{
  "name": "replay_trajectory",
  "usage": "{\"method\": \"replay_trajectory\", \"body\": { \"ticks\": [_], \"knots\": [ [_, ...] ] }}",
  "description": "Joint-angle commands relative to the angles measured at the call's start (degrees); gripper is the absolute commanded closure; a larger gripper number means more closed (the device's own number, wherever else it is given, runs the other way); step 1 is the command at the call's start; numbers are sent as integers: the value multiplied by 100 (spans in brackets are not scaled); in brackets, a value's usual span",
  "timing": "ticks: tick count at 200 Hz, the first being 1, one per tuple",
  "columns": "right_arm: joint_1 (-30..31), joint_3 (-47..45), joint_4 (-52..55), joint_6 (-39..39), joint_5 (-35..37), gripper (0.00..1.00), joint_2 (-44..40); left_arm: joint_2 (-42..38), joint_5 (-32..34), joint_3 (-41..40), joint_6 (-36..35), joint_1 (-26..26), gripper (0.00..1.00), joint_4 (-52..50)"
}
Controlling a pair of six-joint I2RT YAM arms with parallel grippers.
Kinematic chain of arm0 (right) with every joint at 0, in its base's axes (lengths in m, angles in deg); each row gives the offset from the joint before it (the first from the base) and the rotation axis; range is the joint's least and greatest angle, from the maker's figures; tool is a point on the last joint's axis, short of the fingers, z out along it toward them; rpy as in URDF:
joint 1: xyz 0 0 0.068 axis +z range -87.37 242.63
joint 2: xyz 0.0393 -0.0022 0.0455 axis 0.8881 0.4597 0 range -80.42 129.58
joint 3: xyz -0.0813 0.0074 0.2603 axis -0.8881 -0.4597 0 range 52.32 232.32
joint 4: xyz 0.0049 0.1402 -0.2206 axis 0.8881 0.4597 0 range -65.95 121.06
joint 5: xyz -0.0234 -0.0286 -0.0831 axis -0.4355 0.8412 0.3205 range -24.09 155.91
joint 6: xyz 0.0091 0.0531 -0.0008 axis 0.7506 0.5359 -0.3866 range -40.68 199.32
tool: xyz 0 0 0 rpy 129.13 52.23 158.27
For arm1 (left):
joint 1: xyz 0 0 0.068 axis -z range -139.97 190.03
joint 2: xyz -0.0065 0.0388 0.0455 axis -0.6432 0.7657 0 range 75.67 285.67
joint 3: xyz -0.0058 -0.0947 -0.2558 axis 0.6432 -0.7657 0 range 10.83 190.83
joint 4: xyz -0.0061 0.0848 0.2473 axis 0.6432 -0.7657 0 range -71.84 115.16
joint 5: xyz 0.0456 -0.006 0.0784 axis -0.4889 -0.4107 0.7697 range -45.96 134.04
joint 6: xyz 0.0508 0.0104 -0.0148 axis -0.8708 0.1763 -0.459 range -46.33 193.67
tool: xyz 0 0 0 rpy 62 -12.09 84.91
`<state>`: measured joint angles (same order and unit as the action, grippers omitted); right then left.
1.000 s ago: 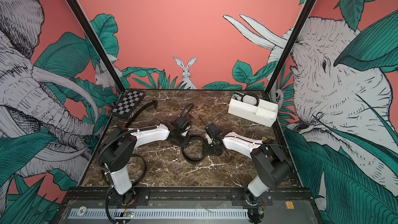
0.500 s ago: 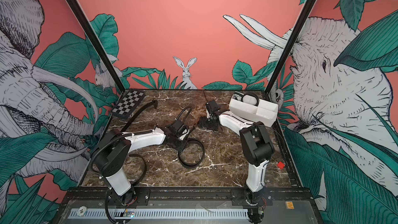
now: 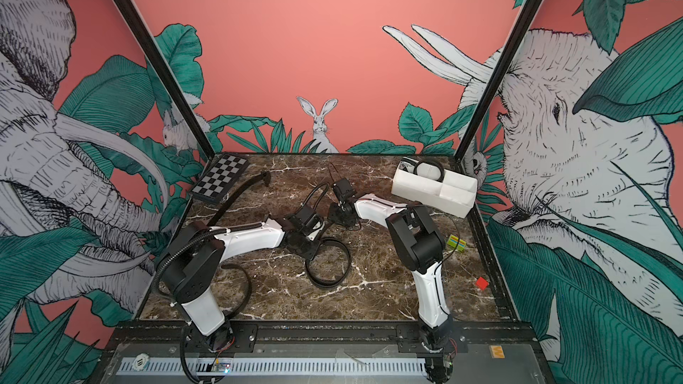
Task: Place the belts into the storage roll
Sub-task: Roll the belt at the center of the board.
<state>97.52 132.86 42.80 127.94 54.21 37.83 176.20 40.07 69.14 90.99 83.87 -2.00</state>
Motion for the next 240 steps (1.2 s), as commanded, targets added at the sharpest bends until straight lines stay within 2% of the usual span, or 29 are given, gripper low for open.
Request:
{"method": "replay_trajectory", "body": {
  "ticks": [1, 17, 57, 66, 85, 157, 240],
  "knots": [
    [-133, -499, 77, 281, 307, 80, 110, 626, 530, -214, 214, -21, 89, -812],
    [-353, -1004, -3, 231, 299, 100, -89, 850, 605, -131, 391, -52, 80, -914],
    [-890, -1465, 284, -238, 412, 100, -596, 1393, 546, -123, 827, -331, 72, -926],
    [-993, -1568, 340, -339, 423, 100, -698, 1487, 459, -178, 894, -608, 71, -852],
    [-1211, -1763, 402, -536, 377, 100, -816, 1602, 392, -271, 966, -791, 68, -747],
    [-1917, -2586, 424, -988, 248, 100, -1358, 2076, 900, -183, 980, -837, 68, -997],
    [-2035, -3150, 629, -832, 389, 100, -2215, 2308, 1257, -484, 1549, -875, 70, -794]
  ]
}}
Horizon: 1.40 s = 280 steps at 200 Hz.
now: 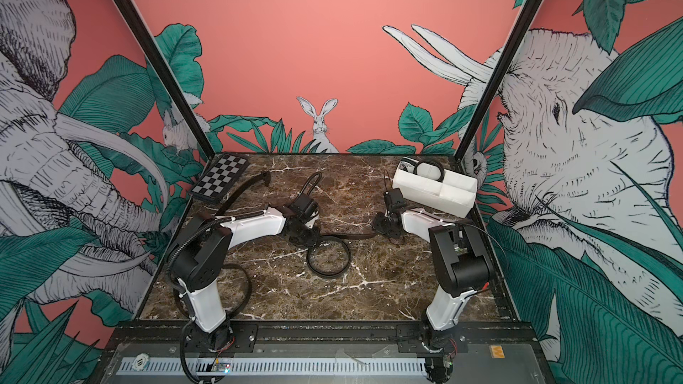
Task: Place the belts into the storage roll
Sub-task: Roll the belt at the center of the board.
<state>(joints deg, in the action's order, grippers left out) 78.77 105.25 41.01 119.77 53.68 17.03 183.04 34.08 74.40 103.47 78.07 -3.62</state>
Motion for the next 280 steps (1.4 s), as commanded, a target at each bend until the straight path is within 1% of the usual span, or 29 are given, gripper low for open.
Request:
{"method": "replay_trajectory", "body": {
  "ticks": [1, 38, 41, 46, 59, 73, 79, 85, 105, 114, 129, 144, 162, 183, 228, 233, 242, 251, 280],
  "knots": [
    [-162, -394, 813, -12, 441, 100, -145, 1631, 1861, -1008, 304, -297, 70, -635],
    [-332, -809, 891, 100, 501, 100, -530, 1857, 2009, -881, 324, -295, 69, -715],
    [-332, -840, 885, 103, 489, 100, -710, 1853, 2023, -881, 324, -297, 69, -709],
    [-333, -897, 860, 95, 419, 100, -767, 1835, 2033, -882, 303, -297, 69, -677],
    [-310, -1012, 746, 89, 83, 100, -820, 1719, 2109, -840, 206, -263, 73, -628],
    [-130, -1039, 725, 29, -188, 100, -835, 1555, 2329, -731, -6, -195, 79, -663],
    [-10, -995, 820, -64, -209, 88, -858, 1502, 2481, -614, -118, -175, 81, -745],
    [104, -930, 947, -194, -223, 80, -887, 1467, 2639, -487, -234, -153, 82, -864],
    [404, -586, 1625, -688, -18, 59, -1083, 1383, 3047, -143, -614, -144, 84, -1097],
    [480, -379, 1967, -900, 137, 53, -1175, 1399, 3204, 30, -728, -145, 84, -1244],
    [536, -5, 2446, -1275, 411, 46, -1281, 1485, 3381, 291, -899, -139, 84, -1439],
    [582, 452, 2711, -1750, 541, 43, -1284, 1531, 3445, 413, -980, -139, 84, -1495],
    [804, 961, 2676, -2455, 573, 39, -1138, 1528, 3521, 429, -1031, -139, 84, -1478],
    [1070, 1463, 2455, -3164, 559, 33, -717, 1521, 3502, 419, -1033, -138, 84, -1419],
    [1208, 2180, 1475, -4011, 636, 27, 536, 1410, 3258, 219, -968, -140, 84, -1106],
    [1210, 2445, 1424, -4080, 615, 27, 684, 1405, 3242, 209, -967, -144, 83, -1082],
    [1207, 2628, 1298, -4205, 549, 26, 951, 1409, 3201, 184, -976, -135, 83, -1046],
    [1212, 2760, 1100, -4351, 470, 26, 1130, 1401, 3178, 161, -991, -148, 83, -1002],
    [1208, 3047, 631, -4927, 551, 24, 1445, 1344, 3104, 101, -1011, -139, 83, -920]
  ]
}}
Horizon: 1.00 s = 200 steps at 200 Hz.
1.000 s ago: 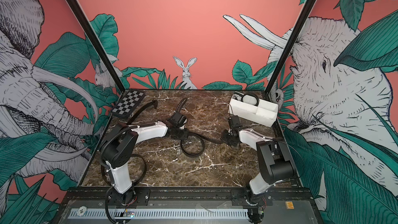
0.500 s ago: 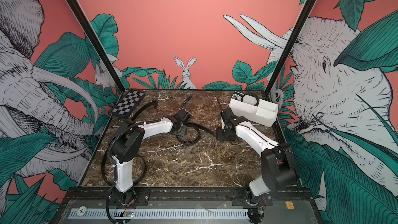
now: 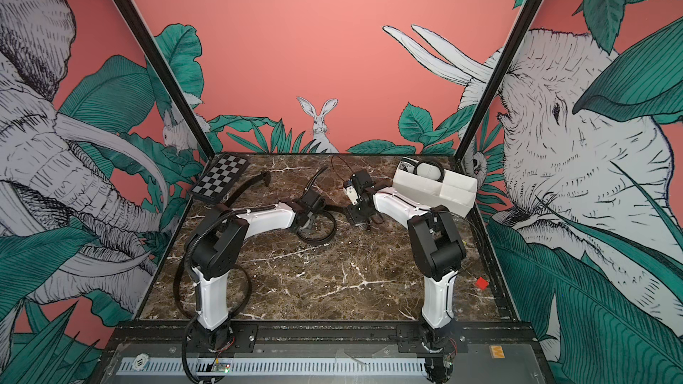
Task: Place the belts into the storage roll
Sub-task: Roll the belt at the center of the board.
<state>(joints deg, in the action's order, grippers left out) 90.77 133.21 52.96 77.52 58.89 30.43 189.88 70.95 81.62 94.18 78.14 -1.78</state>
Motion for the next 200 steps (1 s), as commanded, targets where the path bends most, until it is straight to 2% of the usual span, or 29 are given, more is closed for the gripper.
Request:
{"method": "replay_trajectory", "body": {
  "ticks": [1, 37, 68, 93, 104, 111, 124, 130, 155, 200],
  "knots": [
    [8, 256, -568, -726, 28, 23, 113, 657, -583, -624, -82, -146, 83, -1094],
    [12, 836, -161, -1366, -498, 23, 692, 656, -644, -625, -47, -152, 83, -1047],
    [49, 1186, 288, -1352, -810, 31, 1223, 672, -732, -618, 43, -161, 82, -1029],
    [64, 1455, 698, -1218, -895, 41, 1595, 672, -860, -641, 117, -157, 81, -991],
    [69, 1538, 866, -1103, -880, 50, 1682, 672, -947, -652, 162, -163, 79, -972],
    [69, 1562, 969, -1024, -885, 59, 1711, 672, -1025, -677, 208, -185, 79, -934],
    [70, 1562, 1174, -791, -764, 93, 1674, 690, -1248, -725, 325, -233, 75, -899],
    [65, 1521, 1287, -721, -714, 100, 1612, 711, -1361, -749, 399, -266, 73, -884],
    [64, 811, 1178, -254, -512, 100, 1073, 851, -1790, -834, 722, -352, 67, -918],
    [34, -533, 772, 625, -475, 100, 224, 1262, -2309, -750, 981, -370, 68, -1088]
  ]
}}
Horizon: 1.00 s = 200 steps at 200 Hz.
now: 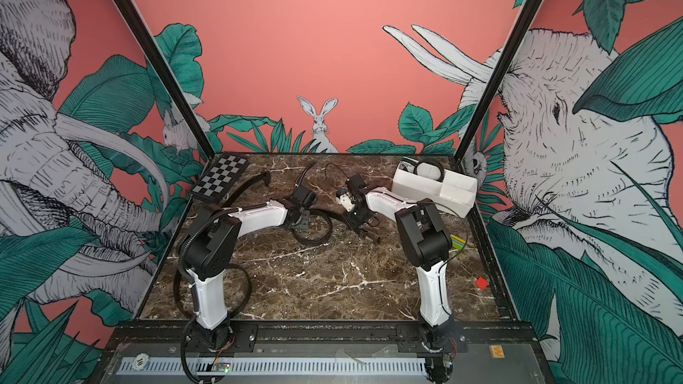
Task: Place the belts into the storage roll
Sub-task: Roll the belt at the center of the board.
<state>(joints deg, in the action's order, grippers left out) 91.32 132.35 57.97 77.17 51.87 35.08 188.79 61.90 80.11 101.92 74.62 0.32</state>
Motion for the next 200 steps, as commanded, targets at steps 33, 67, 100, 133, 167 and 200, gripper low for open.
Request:
{"method": "replay_trajectory", "body": {
  "ticks": [33, 67, 100, 133, 167, 200],
  "knots": [
    [-318, -1209, 90, 1246, 308, 100, -696, 1595, -1268, -520, 139, -54, 68, -1458],
    [-834, -1751, 35, 1597, 257, 100, -1099, 1818, -1331, -606, 152, -82, 68, -1333],
    [-1142, -2016, 158, 1664, 363, 100, -1313, 2085, -1415, -604, 181, -119, 68, -1243],
    [-1335, -2089, 275, 1691, 499, 100, -1354, 2265, -1496, -655, 185, -197, 67, -1153],
    [-1530, -2123, 348, 1674, 502, 100, -1412, 2318, -1591, -796, 181, -324, 67, -1009],
    [-1674, -2167, 414, 1605, 463, 100, -1499, 2408, -1679, -832, 136, -402, 66, -966]
  ]
}}
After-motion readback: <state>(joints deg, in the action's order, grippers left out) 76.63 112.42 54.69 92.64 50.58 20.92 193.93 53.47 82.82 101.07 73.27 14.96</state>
